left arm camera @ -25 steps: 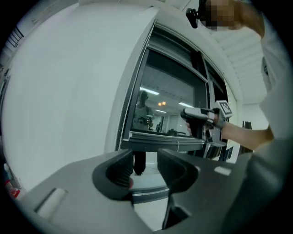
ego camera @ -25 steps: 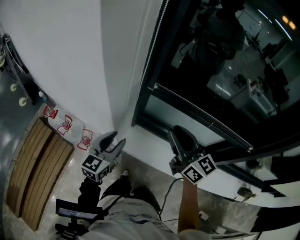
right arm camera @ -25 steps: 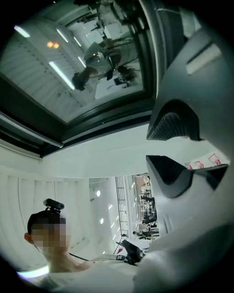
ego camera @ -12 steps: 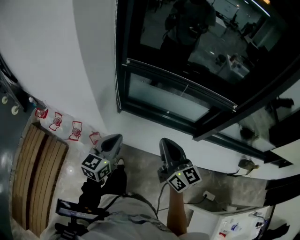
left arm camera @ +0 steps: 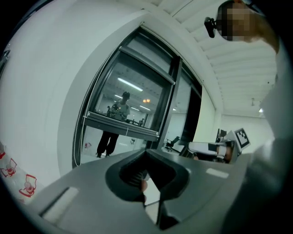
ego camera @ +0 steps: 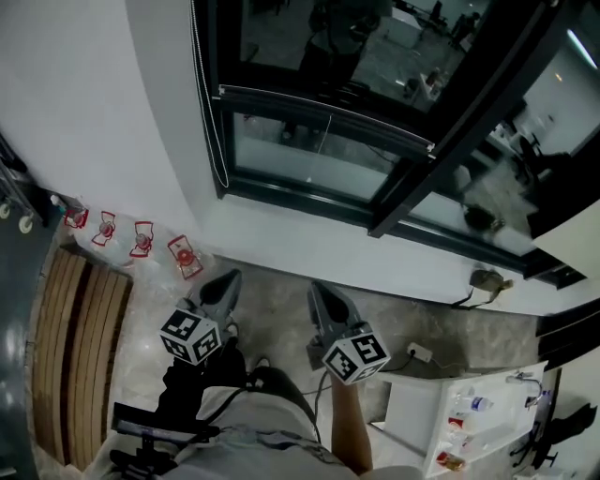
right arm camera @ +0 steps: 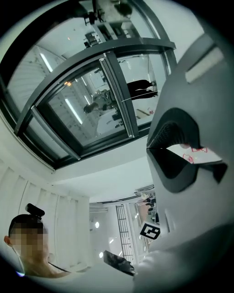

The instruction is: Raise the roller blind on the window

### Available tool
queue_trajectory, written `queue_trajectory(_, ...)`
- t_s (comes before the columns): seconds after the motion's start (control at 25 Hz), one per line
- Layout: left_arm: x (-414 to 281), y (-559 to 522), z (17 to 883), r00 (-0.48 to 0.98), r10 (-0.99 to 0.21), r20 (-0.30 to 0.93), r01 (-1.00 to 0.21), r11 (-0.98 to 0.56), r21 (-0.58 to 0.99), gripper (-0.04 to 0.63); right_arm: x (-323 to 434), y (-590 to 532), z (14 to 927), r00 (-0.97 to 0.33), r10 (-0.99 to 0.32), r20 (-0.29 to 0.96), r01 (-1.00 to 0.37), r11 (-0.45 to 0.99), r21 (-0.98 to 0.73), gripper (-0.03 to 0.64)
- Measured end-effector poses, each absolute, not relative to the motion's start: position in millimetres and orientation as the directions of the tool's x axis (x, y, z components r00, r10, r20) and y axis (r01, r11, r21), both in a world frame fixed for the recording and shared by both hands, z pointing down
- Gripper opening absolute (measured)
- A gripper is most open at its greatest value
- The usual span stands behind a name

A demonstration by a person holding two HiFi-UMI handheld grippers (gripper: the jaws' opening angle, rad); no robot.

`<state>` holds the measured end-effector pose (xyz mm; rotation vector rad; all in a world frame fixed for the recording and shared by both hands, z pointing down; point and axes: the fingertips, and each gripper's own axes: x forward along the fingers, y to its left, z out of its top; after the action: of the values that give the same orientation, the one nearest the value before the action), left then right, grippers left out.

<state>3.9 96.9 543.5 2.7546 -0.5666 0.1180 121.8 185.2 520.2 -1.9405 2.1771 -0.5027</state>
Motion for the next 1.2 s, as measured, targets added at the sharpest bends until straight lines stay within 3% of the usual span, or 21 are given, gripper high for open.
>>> queue_trajectory(0.28,-18,137,539,0.936,-0.323,0.142,-0.351,-0.888,0.296,-0.002,96,223,518,-0.088,-0.990,0.109,-0.926,0.041,-0.374,0.002)
queue_trajectory(0.84,-130,190,547,0.939,-0.298,0.171,-0.338,-0.888,0.311,-0.002,-15,272,517,0.054,-0.993,0.101,-0.942,-0.084,-0.325,0.002)
queue_trajectory(1.2,-123,209,523,0.951,-0.278,0.139,-0.306,-0.911,0.276,-0.002,-18,300,501,0.122,-0.991,0.064,-0.940,-0.136,-0.312,0.000)
